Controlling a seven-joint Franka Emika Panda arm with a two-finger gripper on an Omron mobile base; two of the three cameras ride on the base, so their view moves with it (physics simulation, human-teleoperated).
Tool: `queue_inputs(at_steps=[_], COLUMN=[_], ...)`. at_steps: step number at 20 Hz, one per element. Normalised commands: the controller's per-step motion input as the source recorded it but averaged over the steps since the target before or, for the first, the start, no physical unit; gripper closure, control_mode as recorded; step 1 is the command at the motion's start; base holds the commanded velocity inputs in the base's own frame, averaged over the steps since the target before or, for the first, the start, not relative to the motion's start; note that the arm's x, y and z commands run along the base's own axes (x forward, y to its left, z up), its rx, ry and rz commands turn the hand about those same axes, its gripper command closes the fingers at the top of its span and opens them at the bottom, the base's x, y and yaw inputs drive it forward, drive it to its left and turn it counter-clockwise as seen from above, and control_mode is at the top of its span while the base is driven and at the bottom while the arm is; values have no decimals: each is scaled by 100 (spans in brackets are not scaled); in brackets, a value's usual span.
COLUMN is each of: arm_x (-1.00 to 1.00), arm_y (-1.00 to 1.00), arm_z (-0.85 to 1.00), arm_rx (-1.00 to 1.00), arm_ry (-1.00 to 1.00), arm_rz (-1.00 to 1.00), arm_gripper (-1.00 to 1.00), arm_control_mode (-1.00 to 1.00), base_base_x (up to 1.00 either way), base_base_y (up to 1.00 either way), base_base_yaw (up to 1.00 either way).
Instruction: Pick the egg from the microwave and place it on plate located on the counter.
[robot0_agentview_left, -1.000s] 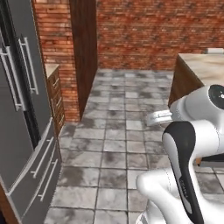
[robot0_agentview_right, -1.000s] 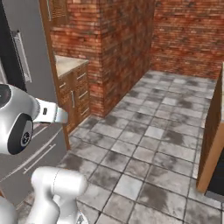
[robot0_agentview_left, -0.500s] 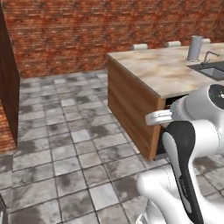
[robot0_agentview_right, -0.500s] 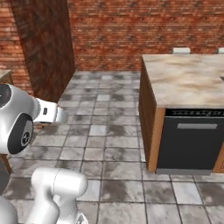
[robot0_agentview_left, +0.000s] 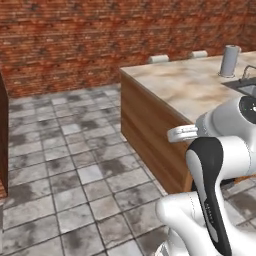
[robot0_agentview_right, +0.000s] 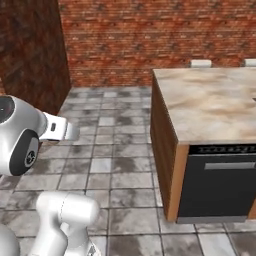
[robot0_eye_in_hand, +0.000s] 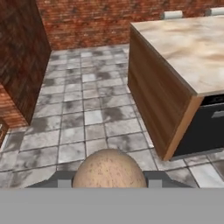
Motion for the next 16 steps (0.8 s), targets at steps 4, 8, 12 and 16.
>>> queue_inputs(at_steps=[4,8,12,16], arm_x=[0,0,0,0], arm_y=[0,0,0,0], arm_z=[0,0,0,0], arm_rx=[0,0,0,0], arm_ry=[0,0,0,0], arm_rz=[0,0,0,0], arm_gripper=[100,100,100,100], arm_control_mode=[100,100,100,100], base_base_x=[100,100,100,96], base_base_y=[18,28,17,4], base_base_yaw=[6,22,50,58])
